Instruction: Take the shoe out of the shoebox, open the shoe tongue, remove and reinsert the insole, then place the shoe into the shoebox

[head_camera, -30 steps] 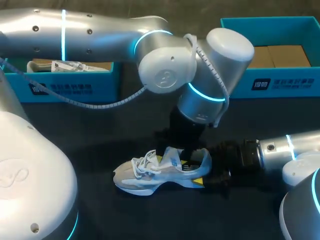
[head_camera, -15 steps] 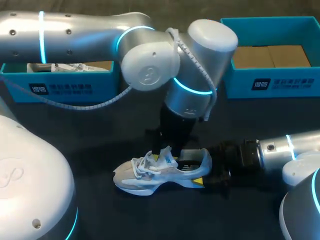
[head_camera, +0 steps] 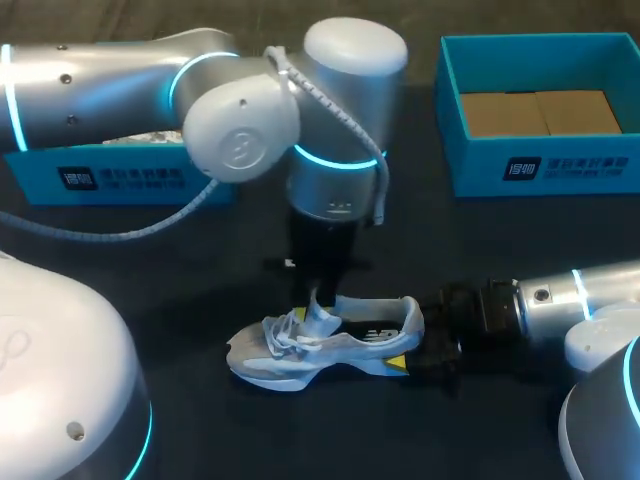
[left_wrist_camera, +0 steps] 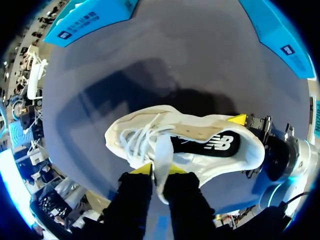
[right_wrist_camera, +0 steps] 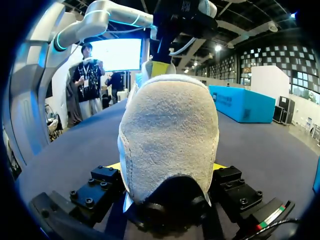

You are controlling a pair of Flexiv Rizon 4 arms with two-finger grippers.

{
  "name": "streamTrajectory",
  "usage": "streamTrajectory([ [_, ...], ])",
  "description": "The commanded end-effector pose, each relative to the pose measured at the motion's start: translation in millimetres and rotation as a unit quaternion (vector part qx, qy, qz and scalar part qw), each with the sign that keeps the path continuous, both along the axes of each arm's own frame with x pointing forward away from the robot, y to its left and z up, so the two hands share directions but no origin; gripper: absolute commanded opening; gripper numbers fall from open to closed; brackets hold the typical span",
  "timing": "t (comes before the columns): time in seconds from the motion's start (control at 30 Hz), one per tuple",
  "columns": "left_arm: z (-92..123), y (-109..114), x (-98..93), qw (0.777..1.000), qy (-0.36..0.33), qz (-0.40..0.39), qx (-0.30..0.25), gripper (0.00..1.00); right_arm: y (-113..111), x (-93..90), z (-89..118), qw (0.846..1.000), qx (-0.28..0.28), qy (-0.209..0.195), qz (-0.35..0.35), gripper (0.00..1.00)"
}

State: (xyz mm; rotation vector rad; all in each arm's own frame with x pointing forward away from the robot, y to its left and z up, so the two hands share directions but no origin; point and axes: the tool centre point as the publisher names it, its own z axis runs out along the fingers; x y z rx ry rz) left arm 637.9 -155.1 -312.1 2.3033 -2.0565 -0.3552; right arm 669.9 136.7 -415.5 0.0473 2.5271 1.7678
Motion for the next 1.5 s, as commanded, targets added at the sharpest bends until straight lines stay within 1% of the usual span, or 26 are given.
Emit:
streamTrajectory([
  [0.03, -2.9, 14.1, 2.4, 0.997, 0.001, 0.0, -0.075, 0.0, 1.2, -0.4, -0.3, 1.0, -0.002, 0.0, 0.0, 0.0],
  [0.1, -5.8, 19.9, 4.6, 0.996, 0.002, -0.001, -0.086, 0.0, 1.2, -0.4, -0.3, 1.0, -0.002, 0.0, 0.0, 0.0],
  [0.27, -10.2, 37.0, 10.0, 0.988, 0.009, -0.024, -0.153, 0.0, 1.2, -0.4, -0.3, 1.0, -0.002, 0.0, 0.0, 0.0],
  [0.5, -14.3, 53.3, 12.1, 0.977, 0.01, -0.037, -0.208, 0.0, 1.2, -0.4, -0.3, 1.0, -0.002, 0.0, 0.0, 0.0],
  [0.63, -20.2, 61.6, 11.4, 0.971, 0.013, -0.048, -0.236, 0.0, 1.2, -0.4, -0.3, 1.0, -0.002, 0.0, 0.0, 0.0],
  [0.83, -32.0, 72.3, 12.3, 0.967, 0.02, -0.042, -0.251, 0.0, 1.2, -0.4, -0.3, 1.0, -0.002, 0.0, 0.0, 0.0],
  [0.97, -32.5, 73.1, 12.2, 0.967, 0.021, -0.042, -0.252, 0.0, 1.2, -0.4, -0.3, 1.0, -0.002, 0.0, 0.0, 0.0],
  [1.0, -41.5, 82.3, 10.9, 0.967, 0.027, -0.036, -0.252, 0.0, 1.2, -0.4, -0.3, 1.0, -0.002, 0.0, 0.0, 0.0],
  [1.07, -44.6, 84.6, 10.4, 0.967, 0.027, -0.036, -0.25, 0.0, 1.2, -0.4, -0.3, 1.0, -0.002, 0.0, 0.0, 0.0],
  [1.33, -51.5, 92.6, 8.9, 0.968, 0.032, -0.029, -0.247, 0.0, 1.2, -0.4, -0.3, 1.0, -0.002, 0.0, 0.0, 0.0],
  [1.37, -50.6, 94.2, 8.2, 0.968, 0.033, -0.029, -0.248, 0.06, 1.2, -0.4, -0.3, 1.0, -0.002, 0.0, 0.0, 0.0],
  [1.4, -49.1, 95.7, 7.6, 0.968, 0.032, -0.03, -0.248, 0.19, 1.2, -0.4, -0.3, 1.0, -0.002, 0.0, 0.0, 0.0],
  [1.43, -47.1, 97.2, 6.9, 0.967, 0.031, -0.032, -0.249, 0.27, 1.2, -0.4, -0.3, 1.0, -0.002, 0.0, 0.0, 0.0],
  [1.47, -44.7, 98.5, 6.4, 0.967, 0.027, -0.035, -0.249, 0.39, 1.2, -0.4, -0.3, 1.0, -0.002, 0.0, 0.0, 0.0],
  [1.5, -41.4, 100.0, 5.8, 0.967, 0.023, -0.039, -0.251, 0.47, 1.2, -0.4, -0.3, 1.0, -0.002, 0.0, 0.0, 0.0],
])
